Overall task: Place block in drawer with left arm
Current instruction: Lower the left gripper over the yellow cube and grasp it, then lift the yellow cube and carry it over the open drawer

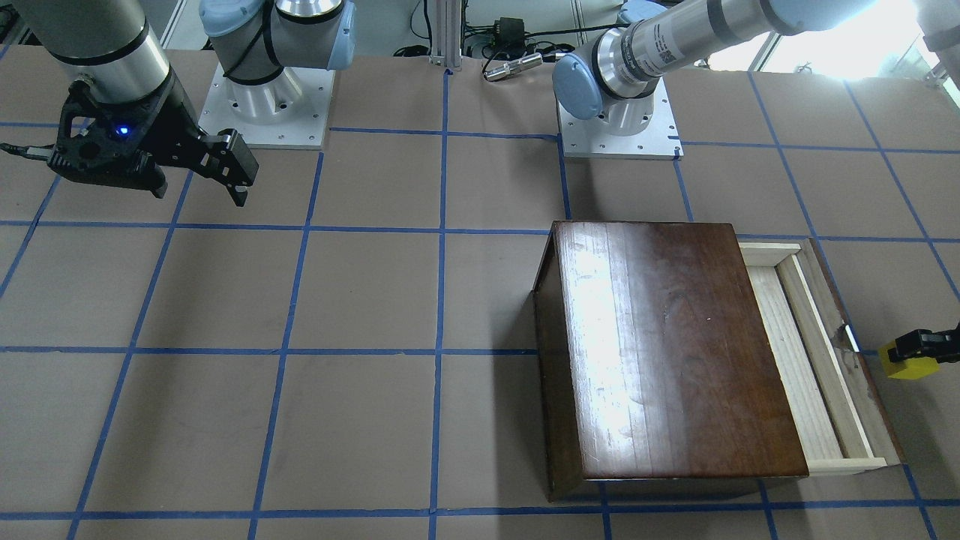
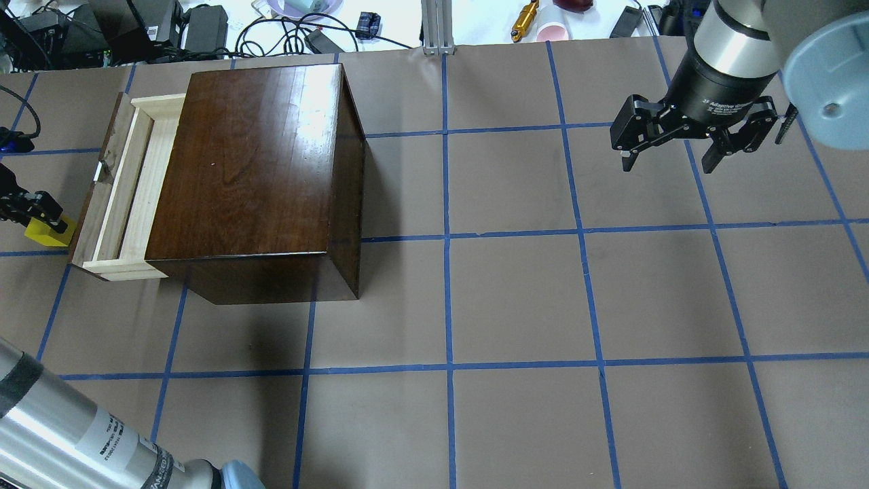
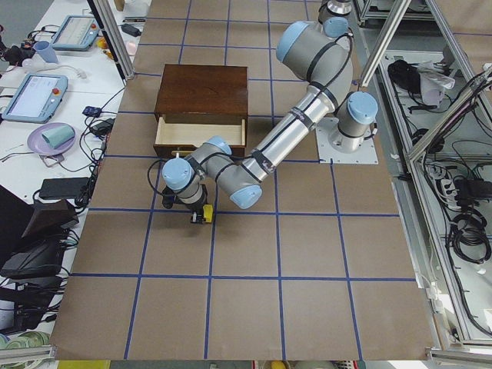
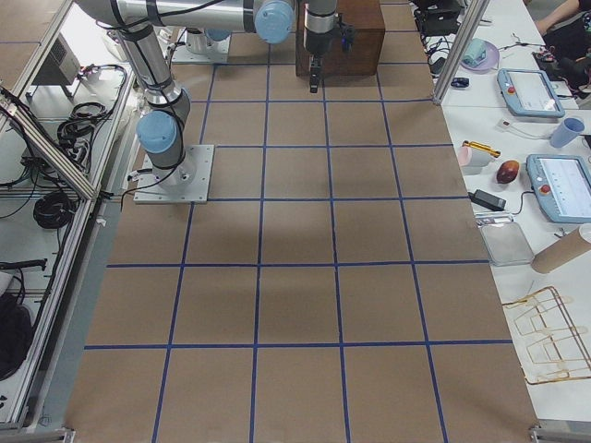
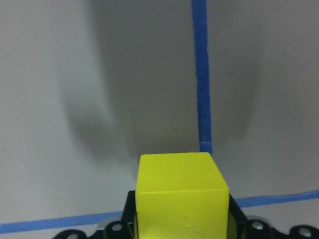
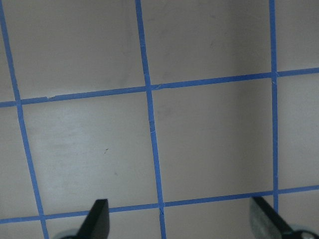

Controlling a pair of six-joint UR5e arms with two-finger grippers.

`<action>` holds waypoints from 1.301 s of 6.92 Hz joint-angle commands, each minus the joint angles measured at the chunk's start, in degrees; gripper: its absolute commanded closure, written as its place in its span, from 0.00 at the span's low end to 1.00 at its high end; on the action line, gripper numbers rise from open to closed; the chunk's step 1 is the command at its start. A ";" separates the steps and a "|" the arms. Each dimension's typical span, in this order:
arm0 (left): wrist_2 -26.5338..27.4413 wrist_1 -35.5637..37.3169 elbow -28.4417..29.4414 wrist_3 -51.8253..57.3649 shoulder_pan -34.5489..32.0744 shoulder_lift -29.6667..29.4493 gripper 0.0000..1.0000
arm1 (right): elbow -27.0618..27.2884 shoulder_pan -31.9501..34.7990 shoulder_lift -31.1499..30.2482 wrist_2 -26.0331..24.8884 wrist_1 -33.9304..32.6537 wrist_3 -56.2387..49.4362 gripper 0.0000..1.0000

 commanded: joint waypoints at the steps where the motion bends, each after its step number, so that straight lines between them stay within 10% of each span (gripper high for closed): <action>1: 0.01 -5.27 0.04 -0.34 -0.78 5.47 0.66 | 0.00 0.00 0.00 0.00 0.00 0.00 0.00; 9: -2.08 -19.80 0.04 -22.27 -14.47 18.15 0.66 | 0.00 0.00 0.00 0.00 0.00 0.00 0.00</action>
